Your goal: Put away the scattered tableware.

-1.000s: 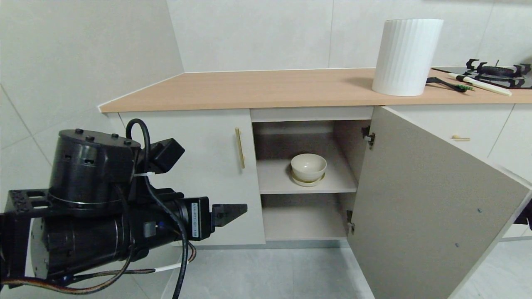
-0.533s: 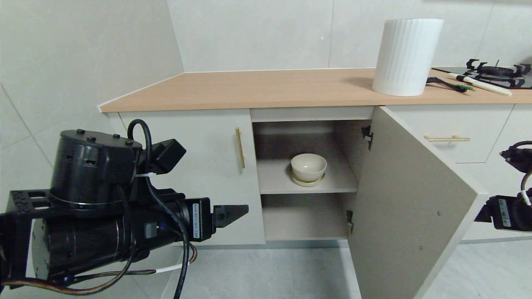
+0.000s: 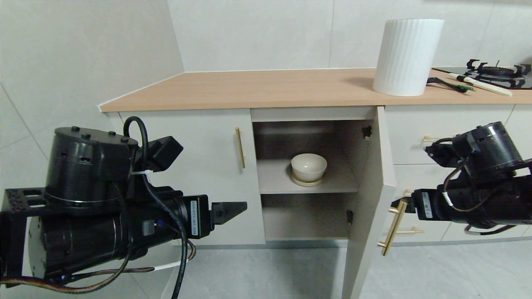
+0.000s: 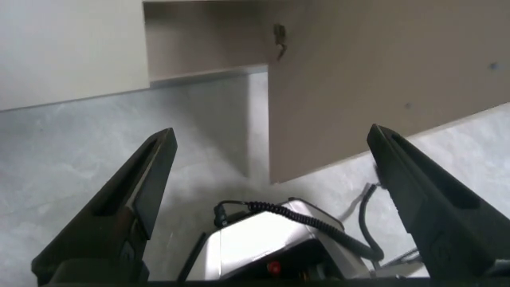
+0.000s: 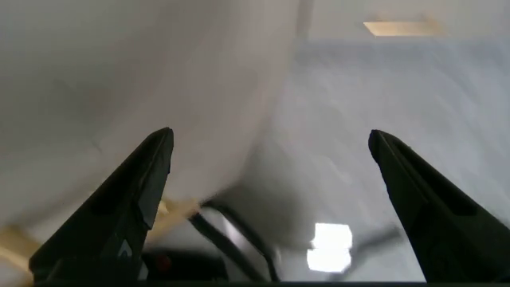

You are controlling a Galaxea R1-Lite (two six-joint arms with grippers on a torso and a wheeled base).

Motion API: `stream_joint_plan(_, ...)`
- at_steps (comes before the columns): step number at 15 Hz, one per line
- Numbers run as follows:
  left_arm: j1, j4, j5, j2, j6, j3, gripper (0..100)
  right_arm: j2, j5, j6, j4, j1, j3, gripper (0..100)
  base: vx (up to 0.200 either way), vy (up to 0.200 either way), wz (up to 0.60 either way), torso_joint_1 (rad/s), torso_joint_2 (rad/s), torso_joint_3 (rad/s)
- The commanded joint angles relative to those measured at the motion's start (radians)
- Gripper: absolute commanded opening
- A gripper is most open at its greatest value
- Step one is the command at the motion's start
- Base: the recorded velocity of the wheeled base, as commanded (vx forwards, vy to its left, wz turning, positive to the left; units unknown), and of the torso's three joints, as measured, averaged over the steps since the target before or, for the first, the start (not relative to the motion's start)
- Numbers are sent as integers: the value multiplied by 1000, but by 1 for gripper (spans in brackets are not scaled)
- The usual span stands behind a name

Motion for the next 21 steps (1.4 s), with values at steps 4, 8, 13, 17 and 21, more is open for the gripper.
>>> stream_joint_plan(4, 0, -5, 1, -1, 1, 0, 100, 186, 109, -4, -81, 42, -110, 100, 0, 0, 0, 0, 0, 0)
stream_joint_plan(8, 0, -5, 4, 2, 1, 1, 100, 258, 174, 2, -127, 42, -127, 100, 0, 0, 0, 0, 0, 0)
stream_joint_plan(13, 0, -5, 18, 4, 1, 1, 100, 355, 168, 35, -257, 73, -121, 100, 0, 0, 0, 0, 0, 0)
stream_joint_plan(17, 0, -3, 16, 2, 4, 3, 100, 388, 163, 53, -314, 93, -124, 100, 0, 0, 0, 0, 0, 0)
stream_joint_plan(21, 0, -2, 16, 7, 2, 1, 100, 410, 137, 91, -366, 100, -124, 100, 150, 0, 0, 4, 2, 2)
